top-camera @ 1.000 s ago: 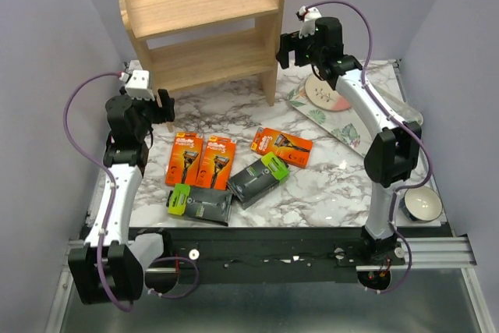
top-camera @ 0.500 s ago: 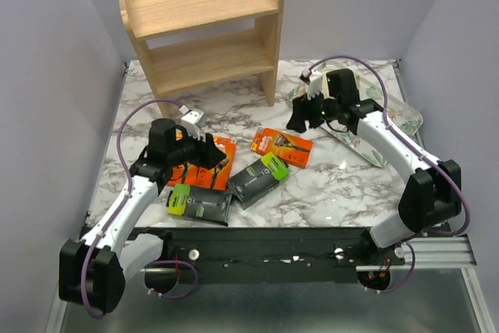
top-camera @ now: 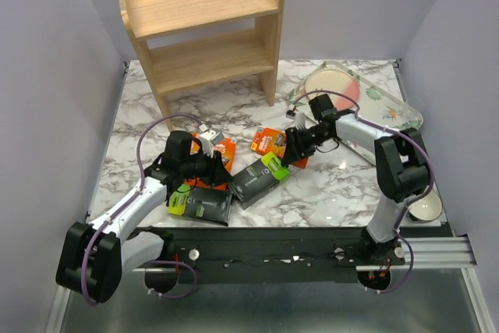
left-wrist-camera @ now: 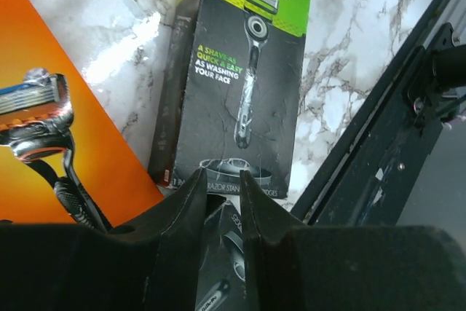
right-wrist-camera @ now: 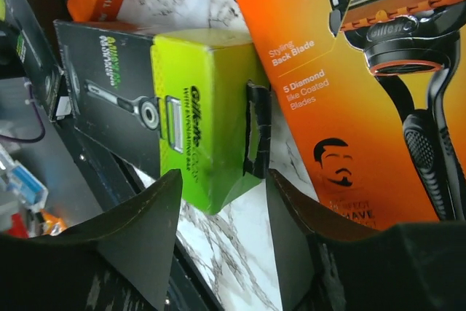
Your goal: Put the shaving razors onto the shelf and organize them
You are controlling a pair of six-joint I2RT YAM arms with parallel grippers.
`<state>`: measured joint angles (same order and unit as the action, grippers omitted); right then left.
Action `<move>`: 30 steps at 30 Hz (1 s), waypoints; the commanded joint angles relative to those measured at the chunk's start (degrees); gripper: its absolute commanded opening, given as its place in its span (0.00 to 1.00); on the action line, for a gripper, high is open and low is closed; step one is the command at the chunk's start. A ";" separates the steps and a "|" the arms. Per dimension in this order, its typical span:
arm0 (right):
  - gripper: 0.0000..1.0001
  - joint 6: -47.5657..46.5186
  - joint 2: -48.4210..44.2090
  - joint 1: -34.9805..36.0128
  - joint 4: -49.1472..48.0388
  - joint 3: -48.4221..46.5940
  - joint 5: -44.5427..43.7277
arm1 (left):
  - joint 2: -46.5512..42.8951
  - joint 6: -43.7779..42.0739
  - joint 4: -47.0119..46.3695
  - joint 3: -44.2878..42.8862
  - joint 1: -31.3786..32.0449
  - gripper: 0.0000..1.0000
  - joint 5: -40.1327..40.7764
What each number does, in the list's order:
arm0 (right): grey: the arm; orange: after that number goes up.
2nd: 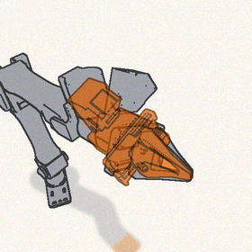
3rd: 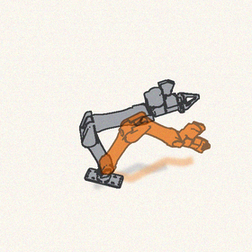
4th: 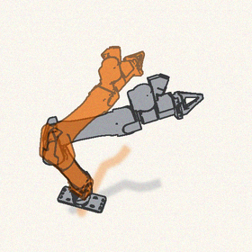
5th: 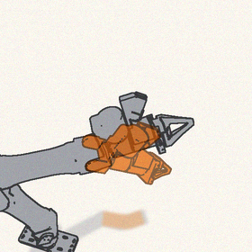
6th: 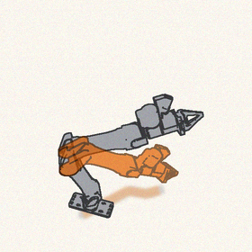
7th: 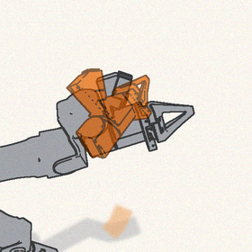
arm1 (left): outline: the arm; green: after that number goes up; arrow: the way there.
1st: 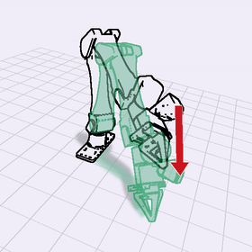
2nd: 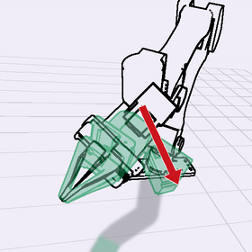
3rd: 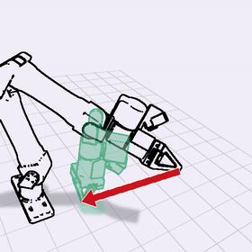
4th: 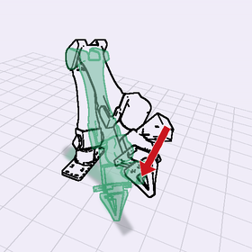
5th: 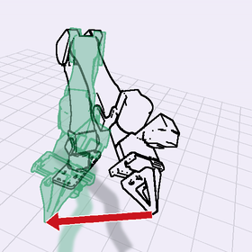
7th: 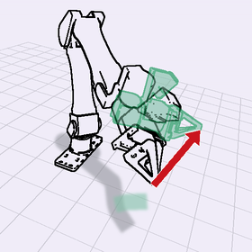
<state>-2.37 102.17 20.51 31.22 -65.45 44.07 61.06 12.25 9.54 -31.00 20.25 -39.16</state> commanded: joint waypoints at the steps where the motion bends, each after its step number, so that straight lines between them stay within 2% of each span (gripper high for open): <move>1: 0.55 -0.88 3.65 -0.82 4.64 -3.72 4.52 | 1.60 0.05 -1.36 1.56 1.10 0.30 -4.44; 13: 0.54 2.02 8.48 -4.08 3.14 -6.09 6.28 | 3.98 2.07 -6.11 3.23 5.06 0.29 -5.32; 26: 0.45 -0.79 12.09 -3.90 5.86 -6.97 5.15 | 7.15 2.43 -8.40 2.44 7.43 0.29 -3.47; 30: 0.47 -0.70 12.17 -3.64 6.13 -7.32 2.86 | 7.58 3.04 -9.27 2.53 7.61 0.30 -2.77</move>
<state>-1.41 112.62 16.45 35.70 -71.48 50.26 68.16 14.68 2.26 -28.18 27.38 -42.65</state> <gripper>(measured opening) 0.447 0.295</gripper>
